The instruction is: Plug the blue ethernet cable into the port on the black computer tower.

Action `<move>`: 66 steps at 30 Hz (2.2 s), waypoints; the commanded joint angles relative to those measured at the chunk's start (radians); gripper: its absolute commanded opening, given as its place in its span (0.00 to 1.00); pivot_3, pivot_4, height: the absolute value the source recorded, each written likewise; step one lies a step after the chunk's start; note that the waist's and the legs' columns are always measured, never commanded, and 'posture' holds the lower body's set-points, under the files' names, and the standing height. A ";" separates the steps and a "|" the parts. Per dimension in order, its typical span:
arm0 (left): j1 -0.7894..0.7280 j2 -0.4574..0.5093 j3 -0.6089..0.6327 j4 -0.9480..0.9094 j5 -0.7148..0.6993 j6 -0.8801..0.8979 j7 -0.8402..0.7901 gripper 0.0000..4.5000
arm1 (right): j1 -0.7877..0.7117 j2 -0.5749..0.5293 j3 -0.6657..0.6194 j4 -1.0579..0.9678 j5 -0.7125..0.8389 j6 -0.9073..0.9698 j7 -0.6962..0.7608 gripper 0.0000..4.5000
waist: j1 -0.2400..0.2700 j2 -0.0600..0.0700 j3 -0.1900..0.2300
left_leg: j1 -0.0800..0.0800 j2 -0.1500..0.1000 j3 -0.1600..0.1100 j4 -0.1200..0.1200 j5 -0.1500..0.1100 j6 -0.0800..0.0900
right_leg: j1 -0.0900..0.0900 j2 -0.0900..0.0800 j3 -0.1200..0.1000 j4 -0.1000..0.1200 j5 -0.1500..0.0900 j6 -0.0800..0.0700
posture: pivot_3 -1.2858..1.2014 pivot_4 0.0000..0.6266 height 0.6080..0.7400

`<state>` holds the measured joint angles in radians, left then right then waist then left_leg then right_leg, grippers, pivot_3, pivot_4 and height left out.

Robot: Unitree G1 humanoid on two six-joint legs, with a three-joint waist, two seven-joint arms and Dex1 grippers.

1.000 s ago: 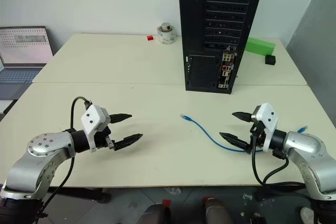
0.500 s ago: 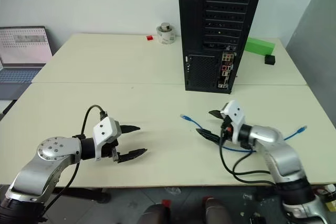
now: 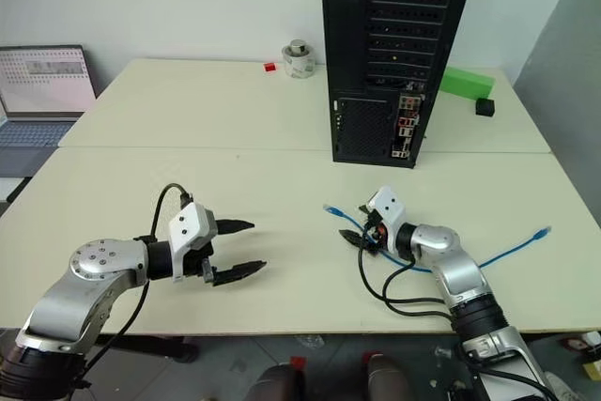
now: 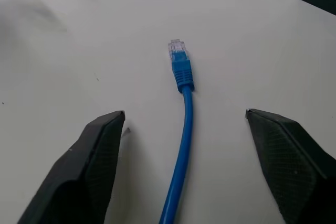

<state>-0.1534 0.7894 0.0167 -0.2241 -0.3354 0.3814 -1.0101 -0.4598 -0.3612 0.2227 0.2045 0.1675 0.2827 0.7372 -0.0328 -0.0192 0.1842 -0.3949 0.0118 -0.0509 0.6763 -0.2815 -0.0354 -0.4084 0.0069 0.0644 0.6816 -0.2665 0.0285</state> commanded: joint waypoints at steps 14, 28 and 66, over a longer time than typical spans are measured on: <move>-0.162 -0.044 -0.062 0.143 0.025 -0.028 -0.032 1.00 | -0.022 0.010 0.018 -0.061 -0.082 -0.050 0.020 0.00 | 0.000 0.000 0.000 | 0.000 0.000 0.000 0.000 0.000 0.000 | 0.000 0.000 0.000 0.000 0.000 0.000 | 0.52 0.24 1.00; -0.309 -0.111 -0.183 0.293 0.100 -0.188 -0.155 1.00 | -0.001 -0.069 0.109 -0.401 -0.009 0.133 0.196 0.00 | 0.001 0.000 0.000 | -0.001 0.000 -0.001 0.001 0.000 0.000 | 0.000 0.000 -0.001 0.000 0.000 0.000 | 0.52 0.24 1.00; -0.295 -0.106 -0.165 0.349 0.131 -0.228 -0.242 0.11 | -0.016 -0.081 0.107 -0.415 -0.036 0.131 0.194 0.00 | 0.000 0.000 0.000 | -0.001 -0.001 -0.002 0.001 0.000 0.000 | 0.000 0.000 -0.002 0.000 0.000 0.000 | 0.52 0.24 1.00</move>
<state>-0.4498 0.6681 -0.1700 0.1300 -0.1911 0.1639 -1.2356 -0.4528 -0.4365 0.3383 -0.1934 0.1363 0.4435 0.9346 -0.0329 -0.0191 0.1843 -0.3960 0.0113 -0.0530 0.6770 -0.2815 -0.0354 -0.4087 0.0071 0.0628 0.6820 -0.2665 0.0286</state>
